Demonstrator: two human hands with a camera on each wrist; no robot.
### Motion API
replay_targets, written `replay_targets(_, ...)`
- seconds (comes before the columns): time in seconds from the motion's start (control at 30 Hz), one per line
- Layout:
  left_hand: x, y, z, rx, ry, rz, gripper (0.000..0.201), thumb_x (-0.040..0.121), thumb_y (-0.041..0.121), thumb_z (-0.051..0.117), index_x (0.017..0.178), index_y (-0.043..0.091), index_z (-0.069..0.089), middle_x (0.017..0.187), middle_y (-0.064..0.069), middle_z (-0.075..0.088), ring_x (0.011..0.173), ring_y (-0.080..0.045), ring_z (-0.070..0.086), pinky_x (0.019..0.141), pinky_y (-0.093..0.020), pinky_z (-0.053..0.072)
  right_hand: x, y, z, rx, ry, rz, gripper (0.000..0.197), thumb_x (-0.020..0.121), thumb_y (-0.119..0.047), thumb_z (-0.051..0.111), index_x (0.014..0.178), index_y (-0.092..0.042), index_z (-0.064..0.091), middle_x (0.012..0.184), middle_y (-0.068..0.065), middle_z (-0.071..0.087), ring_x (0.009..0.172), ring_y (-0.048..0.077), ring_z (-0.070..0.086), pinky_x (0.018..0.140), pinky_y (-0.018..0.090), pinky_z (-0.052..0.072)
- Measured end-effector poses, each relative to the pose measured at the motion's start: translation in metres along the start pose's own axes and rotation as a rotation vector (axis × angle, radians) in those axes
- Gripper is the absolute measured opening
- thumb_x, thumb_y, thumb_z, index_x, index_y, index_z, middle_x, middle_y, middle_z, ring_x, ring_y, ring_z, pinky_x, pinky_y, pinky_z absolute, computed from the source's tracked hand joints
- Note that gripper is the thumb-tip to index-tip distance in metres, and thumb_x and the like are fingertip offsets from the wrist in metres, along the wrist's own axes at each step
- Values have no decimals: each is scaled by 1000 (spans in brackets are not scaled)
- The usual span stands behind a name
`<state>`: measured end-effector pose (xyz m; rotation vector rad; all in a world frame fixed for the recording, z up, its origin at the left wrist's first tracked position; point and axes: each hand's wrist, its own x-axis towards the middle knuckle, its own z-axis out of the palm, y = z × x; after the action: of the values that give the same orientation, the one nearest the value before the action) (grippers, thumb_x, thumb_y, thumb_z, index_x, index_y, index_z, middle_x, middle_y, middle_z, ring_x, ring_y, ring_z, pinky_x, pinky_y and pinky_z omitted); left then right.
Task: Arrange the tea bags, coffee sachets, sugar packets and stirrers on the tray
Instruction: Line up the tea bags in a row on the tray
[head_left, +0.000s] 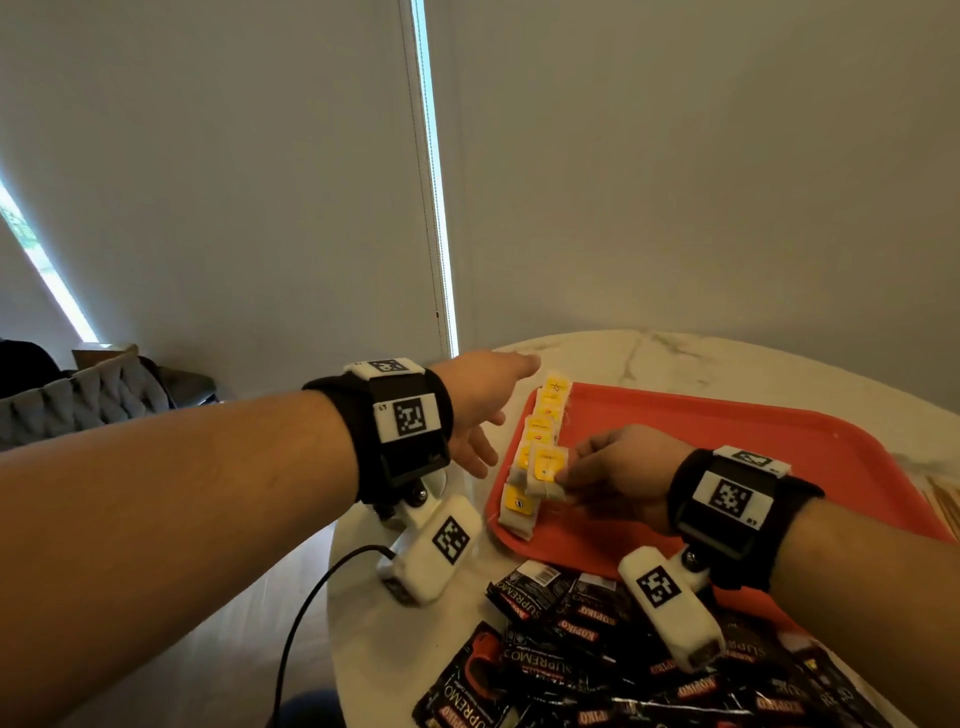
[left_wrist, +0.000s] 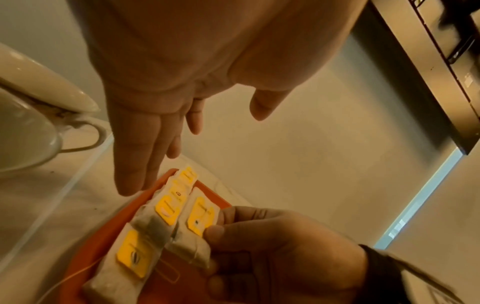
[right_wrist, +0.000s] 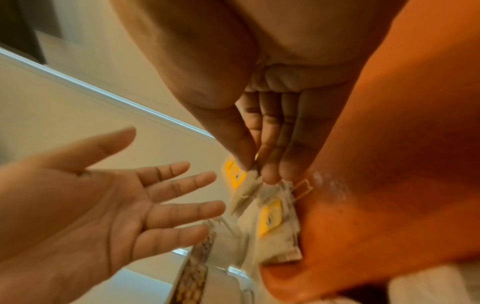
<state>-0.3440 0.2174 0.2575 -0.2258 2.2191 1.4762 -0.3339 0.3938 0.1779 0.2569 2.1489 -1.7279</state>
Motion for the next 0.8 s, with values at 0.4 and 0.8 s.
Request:
replay_targets(0.4,26,0,11,113,-44,-103,94,96,79,40,166,22,14,163,-26,33,132,-64,46,110,-70,40,14,6,18,4,-55,75,13,87,7,72,87,-4,63,77,17,74,66,23,72,61,33,61)
replay_targets(0.8,34,-1,16,188,-59,-110,87,97,78,38,166,31,14,169,-15,28,127,-60,54,110,-69,39,26,18,17,88,-102,59,4,90,0,71,94,1,71,86,22,75,76,28,71,68,36,59)
